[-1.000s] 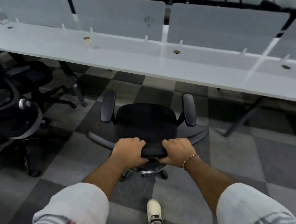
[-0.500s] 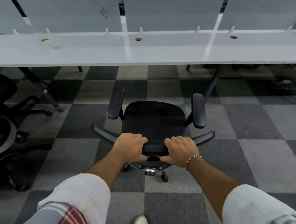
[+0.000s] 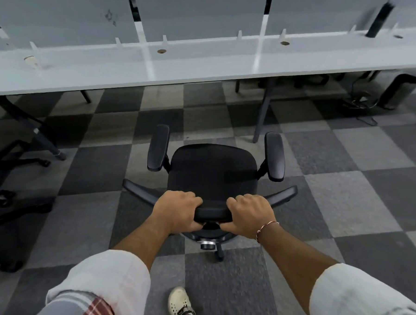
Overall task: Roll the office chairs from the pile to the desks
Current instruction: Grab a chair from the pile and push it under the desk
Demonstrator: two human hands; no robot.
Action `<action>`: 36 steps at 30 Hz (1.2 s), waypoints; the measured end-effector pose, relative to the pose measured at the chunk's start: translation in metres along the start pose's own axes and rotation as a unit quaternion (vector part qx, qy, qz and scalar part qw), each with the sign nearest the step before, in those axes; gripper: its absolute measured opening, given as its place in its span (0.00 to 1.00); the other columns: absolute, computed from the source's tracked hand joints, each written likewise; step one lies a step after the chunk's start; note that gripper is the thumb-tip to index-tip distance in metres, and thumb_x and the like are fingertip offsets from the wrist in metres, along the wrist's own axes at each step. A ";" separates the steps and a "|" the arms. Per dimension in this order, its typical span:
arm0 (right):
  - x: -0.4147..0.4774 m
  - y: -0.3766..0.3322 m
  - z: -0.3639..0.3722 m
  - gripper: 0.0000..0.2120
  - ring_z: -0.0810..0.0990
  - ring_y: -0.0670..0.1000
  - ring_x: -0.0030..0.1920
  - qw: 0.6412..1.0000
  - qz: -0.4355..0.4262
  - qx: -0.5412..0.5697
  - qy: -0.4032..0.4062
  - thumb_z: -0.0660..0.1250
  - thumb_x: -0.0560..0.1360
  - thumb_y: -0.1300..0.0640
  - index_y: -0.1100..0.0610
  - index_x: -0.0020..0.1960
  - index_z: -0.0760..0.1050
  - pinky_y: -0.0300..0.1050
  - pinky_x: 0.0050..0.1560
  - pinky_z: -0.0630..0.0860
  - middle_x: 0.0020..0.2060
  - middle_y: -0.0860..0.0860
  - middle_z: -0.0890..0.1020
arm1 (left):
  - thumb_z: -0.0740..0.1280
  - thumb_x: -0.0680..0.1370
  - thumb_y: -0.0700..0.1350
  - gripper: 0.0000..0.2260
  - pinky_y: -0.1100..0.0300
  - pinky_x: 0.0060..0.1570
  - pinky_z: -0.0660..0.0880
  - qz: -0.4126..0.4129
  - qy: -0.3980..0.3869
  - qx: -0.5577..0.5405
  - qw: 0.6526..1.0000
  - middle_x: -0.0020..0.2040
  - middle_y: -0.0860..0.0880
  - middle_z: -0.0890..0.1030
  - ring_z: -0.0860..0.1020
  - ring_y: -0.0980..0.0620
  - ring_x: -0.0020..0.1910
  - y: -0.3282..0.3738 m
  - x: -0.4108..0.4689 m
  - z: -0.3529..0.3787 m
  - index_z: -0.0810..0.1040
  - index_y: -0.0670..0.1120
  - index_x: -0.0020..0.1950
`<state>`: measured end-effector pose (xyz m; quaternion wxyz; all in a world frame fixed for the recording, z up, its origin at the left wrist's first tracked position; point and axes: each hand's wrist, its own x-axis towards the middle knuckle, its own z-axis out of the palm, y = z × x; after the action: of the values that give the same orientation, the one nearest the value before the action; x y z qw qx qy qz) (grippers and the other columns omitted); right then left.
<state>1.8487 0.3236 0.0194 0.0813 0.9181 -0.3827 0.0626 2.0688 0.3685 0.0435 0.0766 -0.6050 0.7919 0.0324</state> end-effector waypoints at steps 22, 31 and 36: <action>-0.146 -0.083 -0.036 0.26 0.73 0.51 0.23 0.984 0.176 -0.024 0.016 0.72 0.60 0.31 0.53 0.32 0.69 0.40 0.24 0.64 0.23 0.47 0.73 | 0.59 0.70 0.68 0.19 0.58 0.34 0.65 0.213 0.007 0.033 0.976 0.40 0.55 0.77 0.78 0.53 0.38 0.059 -0.068 0.001 0.76 0.54 0.46; -0.158 -0.044 -0.036 0.25 0.72 0.52 0.24 0.978 0.207 -0.028 0.020 0.71 0.61 0.31 0.53 0.33 0.71 0.43 0.25 0.70 0.25 0.49 0.73 | 0.61 0.69 0.68 0.19 0.57 0.32 0.65 0.262 0.024 0.037 0.964 0.37 0.55 0.77 0.78 0.52 0.37 0.085 -0.027 -0.012 0.77 0.54 0.44; -0.166 -0.004 -0.033 0.25 0.72 0.52 0.24 0.975 0.217 -0.043 0.029 0.72 0.60 0.32 0.54 0.34 0.72 0.42 0.26 0.68 0.25 0.49 0.73 | 0.62 0.70 0.68 0.19 0.57 0.34 0.68 0.271 0.033 0.035 0.961 0.38 0.54 0.77 0.78 0.51 0.38 0.112 0.008 -0.019 0.77 0.54 0.44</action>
<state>1.7335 0.4479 0.0218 0.1165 0.8064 -0.5730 0.0888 1.9573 0.3875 0.0559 0.0597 -0.3655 0.9289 0.0045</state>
